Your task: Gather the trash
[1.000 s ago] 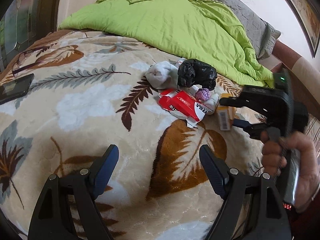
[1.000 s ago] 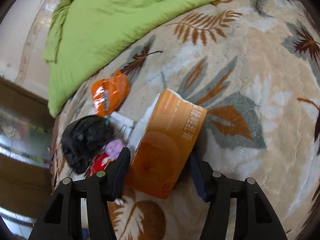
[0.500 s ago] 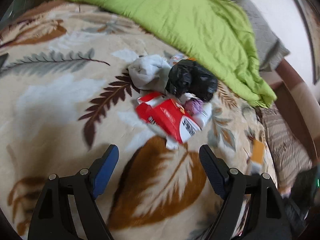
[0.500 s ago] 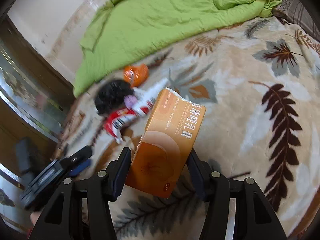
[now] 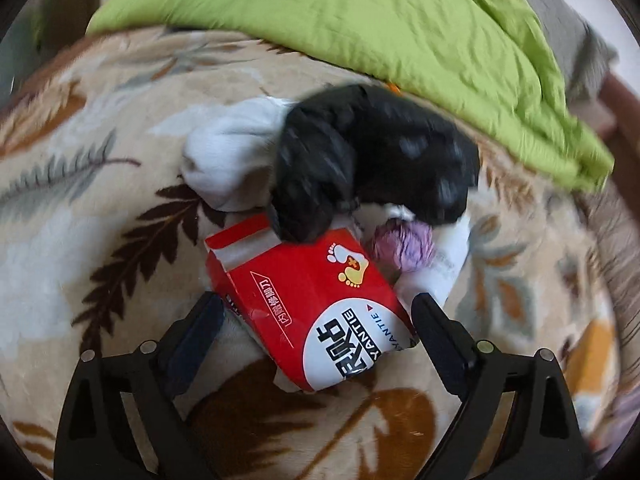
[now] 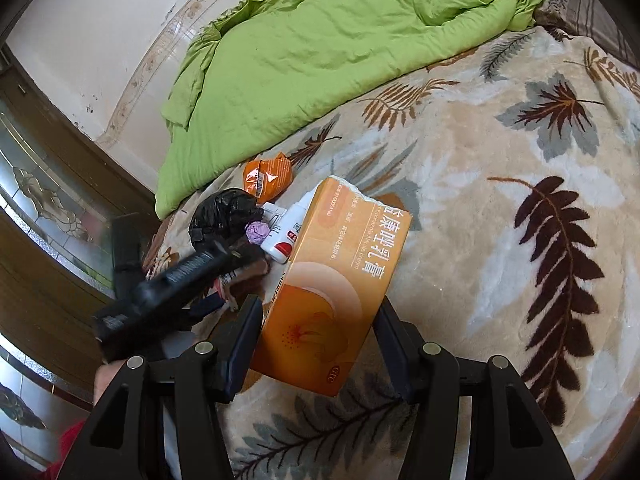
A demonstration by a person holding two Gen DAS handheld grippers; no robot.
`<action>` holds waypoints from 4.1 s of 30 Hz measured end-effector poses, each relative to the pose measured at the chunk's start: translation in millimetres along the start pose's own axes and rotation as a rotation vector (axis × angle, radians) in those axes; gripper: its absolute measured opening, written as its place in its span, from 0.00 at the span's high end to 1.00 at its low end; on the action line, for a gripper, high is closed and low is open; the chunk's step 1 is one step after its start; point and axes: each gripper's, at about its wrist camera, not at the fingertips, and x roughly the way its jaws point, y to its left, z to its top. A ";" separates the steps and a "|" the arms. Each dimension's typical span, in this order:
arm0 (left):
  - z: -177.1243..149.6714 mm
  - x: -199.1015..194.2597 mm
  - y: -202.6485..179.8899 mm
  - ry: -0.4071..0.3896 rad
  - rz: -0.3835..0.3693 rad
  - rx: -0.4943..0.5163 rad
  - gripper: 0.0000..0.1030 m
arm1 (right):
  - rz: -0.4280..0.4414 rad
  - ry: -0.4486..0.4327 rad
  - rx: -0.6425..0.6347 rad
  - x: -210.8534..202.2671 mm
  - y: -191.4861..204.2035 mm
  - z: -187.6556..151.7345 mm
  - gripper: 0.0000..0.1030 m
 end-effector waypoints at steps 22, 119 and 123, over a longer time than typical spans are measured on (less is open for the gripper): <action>-22.2 -28.1 26.0 -0.092 -0.025 0.089 0.69 | -0.009 -0.013 -0.013 -1.6 -1.1 1.6 0.41; -81.7 -100.0 15.0 -0.327 0.050 0.324 0.70 | -0.184 -0.024 -0.282 4.7 37.8 -16.1 0.41; -83.9 -101.9 8.5 -0.333 0.028 0.347 0.70 | -0.193 -0.033 -0.268 2.8 36.0 -15.0 0.41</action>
